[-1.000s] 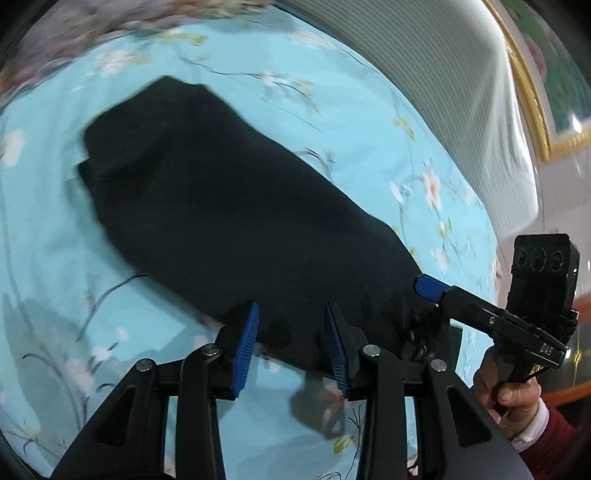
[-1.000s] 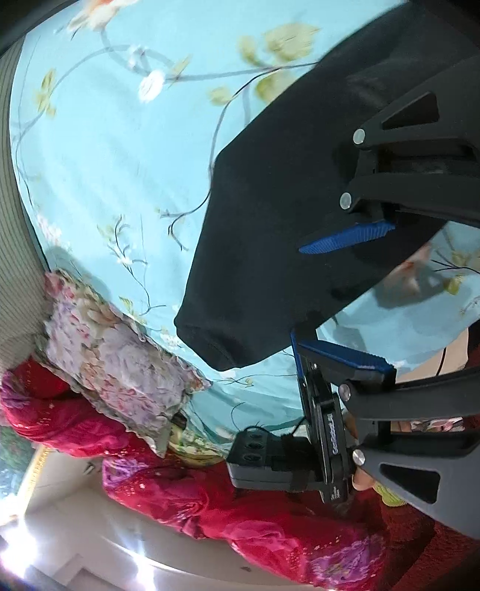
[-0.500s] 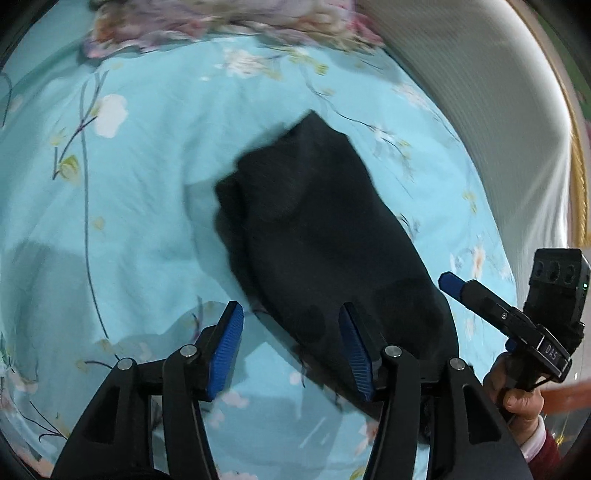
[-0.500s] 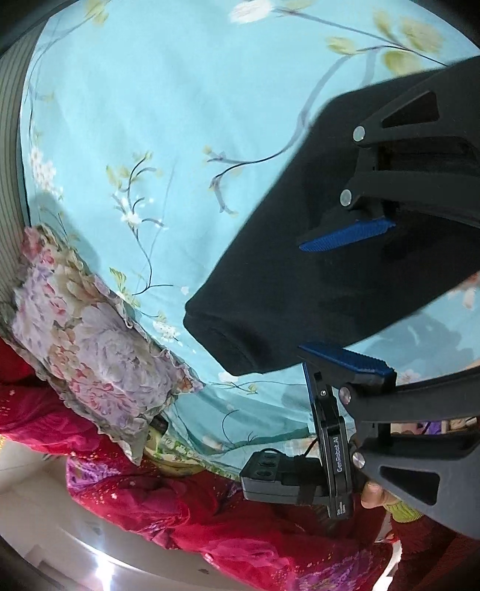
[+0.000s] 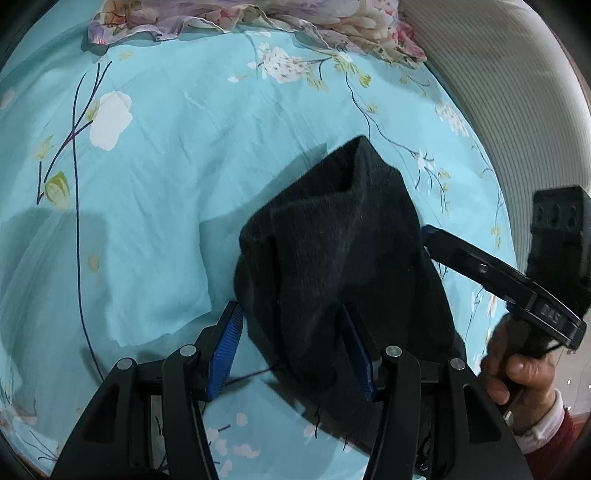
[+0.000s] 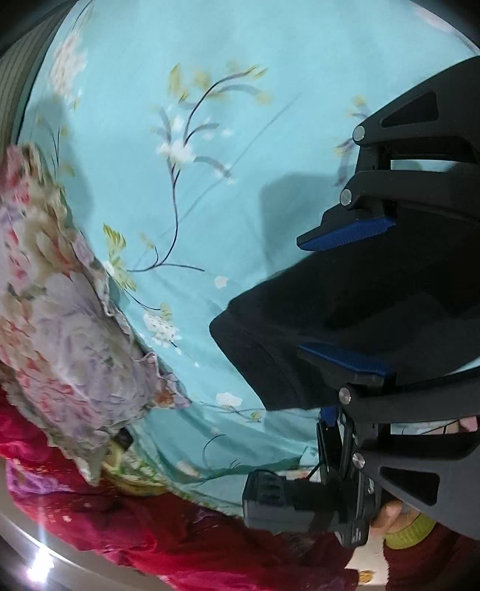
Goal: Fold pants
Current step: 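Grasp the end of the black pants bundle with both grippers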
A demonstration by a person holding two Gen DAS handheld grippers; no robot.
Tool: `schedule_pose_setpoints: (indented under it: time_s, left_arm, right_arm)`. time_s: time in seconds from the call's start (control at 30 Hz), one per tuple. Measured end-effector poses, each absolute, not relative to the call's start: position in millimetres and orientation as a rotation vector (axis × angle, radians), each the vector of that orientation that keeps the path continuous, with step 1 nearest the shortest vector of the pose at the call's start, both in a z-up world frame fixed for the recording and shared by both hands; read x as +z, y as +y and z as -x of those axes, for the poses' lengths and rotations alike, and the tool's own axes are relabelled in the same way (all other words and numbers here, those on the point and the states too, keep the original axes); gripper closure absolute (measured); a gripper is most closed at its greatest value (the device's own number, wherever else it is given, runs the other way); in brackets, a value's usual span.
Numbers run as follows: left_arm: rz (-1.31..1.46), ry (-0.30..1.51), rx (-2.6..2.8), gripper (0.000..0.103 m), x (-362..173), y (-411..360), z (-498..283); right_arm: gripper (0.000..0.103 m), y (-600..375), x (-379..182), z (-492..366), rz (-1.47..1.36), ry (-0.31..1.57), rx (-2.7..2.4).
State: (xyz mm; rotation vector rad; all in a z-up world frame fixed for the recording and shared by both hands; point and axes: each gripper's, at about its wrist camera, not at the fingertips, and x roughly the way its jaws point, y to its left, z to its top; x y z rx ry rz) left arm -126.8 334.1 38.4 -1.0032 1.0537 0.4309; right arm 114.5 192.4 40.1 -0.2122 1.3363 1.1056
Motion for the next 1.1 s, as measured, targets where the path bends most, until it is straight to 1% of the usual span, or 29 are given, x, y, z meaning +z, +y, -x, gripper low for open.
schedule_pose_setpoints:
  time_s: [0.03,0.23,0.3,0.37,0.4,0.43,0.5,0.63,0.8,1.1]
  left_arm:
    - [1.003,1.047,0.434,0.048,38,336,126]
    - [0.998,1.026,0.461,0.058,37,342,122]
    - [0.994,1.024,0.457,0.068,37,343,119]
    - [0.988,1.023,0.452,0.074,38,343,118]
    - [0.979,1.020,0.444,0.078,40,343,117]
    - [0.964,1.018,0.438,0.079,43,341,117]
    - [0.932,1.008,0.425,0.083,52,337,116]
    - [0.889,0.980,0.401,0.084,75,328,116]
    - [0.846,0.931,0.357,0.085,108,313,118]
    - [0.743,0.884,0.217,0.085,165,262,105]
  right_arm:
    - [0.050,197,36,-117,0.221,1.346,1.114]
    - [0.050,222,18,-120,0.282,1.376,1.170]
    - [0.051,229,13,-120,0.307,1.381,1.177]
    - [0.069,233,12,-118,0.313,1.384,1.194]
    - [0.069,233,13,-117,0.321,1.378,1.192]
    - [0.073,233,15,-116,0.326,1.369,1.192]
    - [0.077,229,21,-113,0.315,1.353,1.199]
    - [0.079,218,40,-109,0.275,1.317,1.208]
    - [0.079,194,77,-102,0.197,1.247,1.219]
    - [0.079,128,134,-82,0.061,1.127,1.201]
